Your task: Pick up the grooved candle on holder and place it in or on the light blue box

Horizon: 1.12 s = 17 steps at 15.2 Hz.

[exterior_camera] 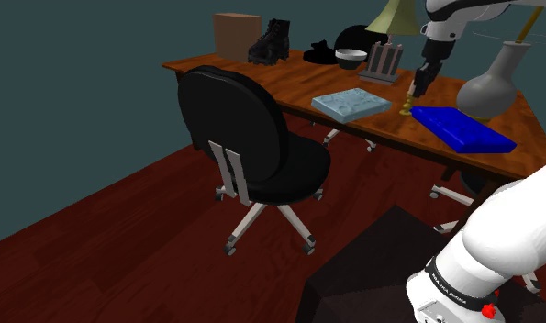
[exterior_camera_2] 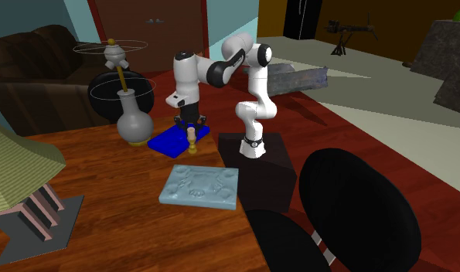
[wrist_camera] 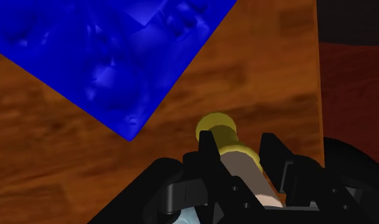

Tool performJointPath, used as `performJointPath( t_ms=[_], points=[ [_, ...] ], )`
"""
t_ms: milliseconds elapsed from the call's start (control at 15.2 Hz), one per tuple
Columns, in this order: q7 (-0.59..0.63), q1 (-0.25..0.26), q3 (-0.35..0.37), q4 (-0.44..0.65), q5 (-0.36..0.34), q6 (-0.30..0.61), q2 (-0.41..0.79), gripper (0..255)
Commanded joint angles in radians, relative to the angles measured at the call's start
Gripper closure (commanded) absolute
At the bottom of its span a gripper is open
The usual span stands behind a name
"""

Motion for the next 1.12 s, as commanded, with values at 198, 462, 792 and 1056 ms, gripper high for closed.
performJointPath(
  t_ms=[198,462,792,1056],
  points=[
    [-0.007,0.004,0.003,0.076,0.008,-0.068,0.01,255],
    [-0.013,0.006,0.004,0.138,0.014,-0.121,0.019,255],
    [-0.023,0.01,0.004,0.223,0.024,-0.189,0.038,255],
    [-0.021,0.019,0.005,0.292,0.045,-0.225,0.077,255]
  ],
)
